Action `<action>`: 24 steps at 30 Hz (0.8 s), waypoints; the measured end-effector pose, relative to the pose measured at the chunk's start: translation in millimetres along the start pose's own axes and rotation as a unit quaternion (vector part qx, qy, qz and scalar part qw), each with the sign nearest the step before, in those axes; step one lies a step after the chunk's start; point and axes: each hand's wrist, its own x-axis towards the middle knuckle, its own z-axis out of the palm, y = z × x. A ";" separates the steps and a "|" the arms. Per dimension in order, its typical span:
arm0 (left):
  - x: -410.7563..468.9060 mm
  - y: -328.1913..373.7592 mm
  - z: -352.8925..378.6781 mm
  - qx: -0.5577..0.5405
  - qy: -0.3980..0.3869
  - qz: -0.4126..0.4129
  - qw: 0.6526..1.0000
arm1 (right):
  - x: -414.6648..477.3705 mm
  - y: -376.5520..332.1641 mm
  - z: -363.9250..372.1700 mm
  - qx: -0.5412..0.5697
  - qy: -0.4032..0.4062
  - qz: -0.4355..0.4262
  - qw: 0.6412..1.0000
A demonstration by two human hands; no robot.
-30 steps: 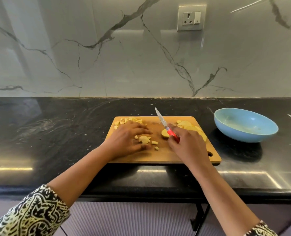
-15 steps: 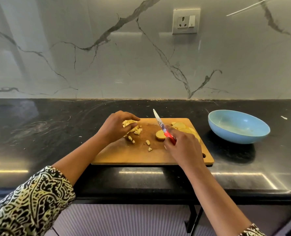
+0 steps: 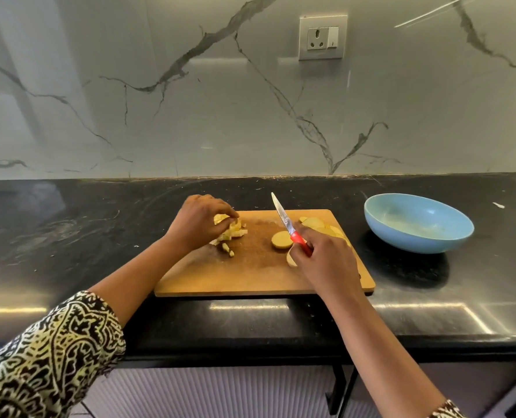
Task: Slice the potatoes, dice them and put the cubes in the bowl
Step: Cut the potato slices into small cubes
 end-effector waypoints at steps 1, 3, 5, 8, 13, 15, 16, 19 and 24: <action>-1.1 -1.8 -2.5 -0.030 0.010 -0.007 0.999 | -0.3 0.2 -0.3 -0.001 -0.001 0.000 1.000; -6.4 -4.6 -8.3 -0.099 -0.027 -0.005 0.995 | -0.3 0.7 -0.2 -0.001 -0.002 0.000 1.000; -16.1 -4.5 -11.4 -0.123 -0.109 0.049 0.985 | -0.4 1.3 0.8 0.002 -0.001 0.002 1.000; -26.4 -2.4 -6.2 -0.001 -0.159 0.113 0.981 | -0.4 1.5 2.2 0.001 -0.001 0.003 1.000; -8.3 -2.3 -0.6 0.064 -0.012 0.044 0.997 | -1.5 2.4 -1.0 0.009 0.006 0.016 1.000; -0.5 -0.9 0.5 0.027 0.027 -0.002 0.999 | -2.3 4.4 -3.2 0.014 0.016 0.023 1.000; 2.4 1.7 0.7 0.010 0.044 -0.019 0.999 | -2.9 5.6 -4.6 0.013 0.021 0.025 0.999; 10.2 10.6 1.1 -0.008 0.058 -0.036 0.998 | -4.4 10.0 -7.3 0.008 0.030 0.035 0.999; 25.5 44.4 3.2 -0.053 -0.194 0.016 0.979 | -7.7 18.9 -9.4 0.018 0.038 0.055 0.998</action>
